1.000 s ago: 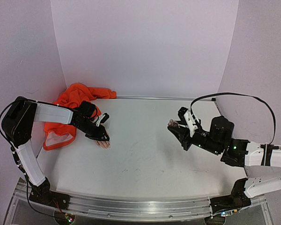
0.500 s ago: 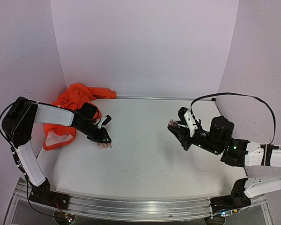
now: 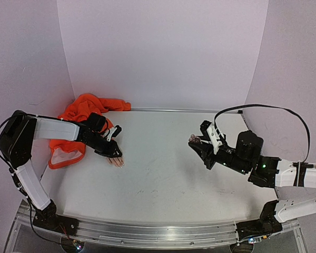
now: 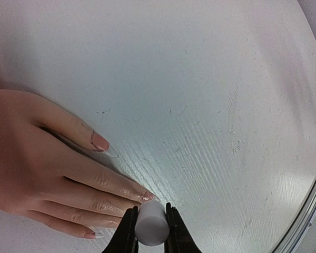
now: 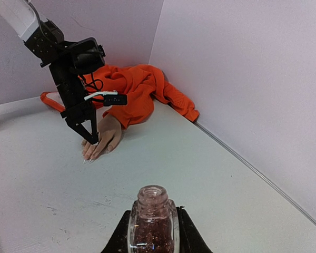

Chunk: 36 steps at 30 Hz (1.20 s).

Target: Paint the nails

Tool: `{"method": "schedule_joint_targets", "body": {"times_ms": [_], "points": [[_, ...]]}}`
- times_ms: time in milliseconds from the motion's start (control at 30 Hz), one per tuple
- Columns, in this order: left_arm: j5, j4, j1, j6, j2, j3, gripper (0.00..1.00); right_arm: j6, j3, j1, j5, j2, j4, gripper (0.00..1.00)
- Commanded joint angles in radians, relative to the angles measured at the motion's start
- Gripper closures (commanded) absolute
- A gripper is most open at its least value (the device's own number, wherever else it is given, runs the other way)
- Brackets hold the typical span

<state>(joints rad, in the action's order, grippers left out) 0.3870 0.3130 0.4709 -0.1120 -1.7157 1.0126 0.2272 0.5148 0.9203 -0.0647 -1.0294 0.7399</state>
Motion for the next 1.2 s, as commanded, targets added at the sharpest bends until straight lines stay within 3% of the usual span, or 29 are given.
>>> {"method": "schedule_joint_targets", "body": {"times_ms": [0, 1167], "points": [[-0.019, 0.006, -0.010, 0.016, -0.006, 0.037, 1.00, -0.012, -0.002, -0.003, 0.005, 0.012, 0.081, 1.00], [0.046, 0.006, -0.010, -0.005, -0.048, 0.042, 1.00, -0.014, -0.001, -0.005, 0.008, 0.012, 0.081, 1.00]]}}
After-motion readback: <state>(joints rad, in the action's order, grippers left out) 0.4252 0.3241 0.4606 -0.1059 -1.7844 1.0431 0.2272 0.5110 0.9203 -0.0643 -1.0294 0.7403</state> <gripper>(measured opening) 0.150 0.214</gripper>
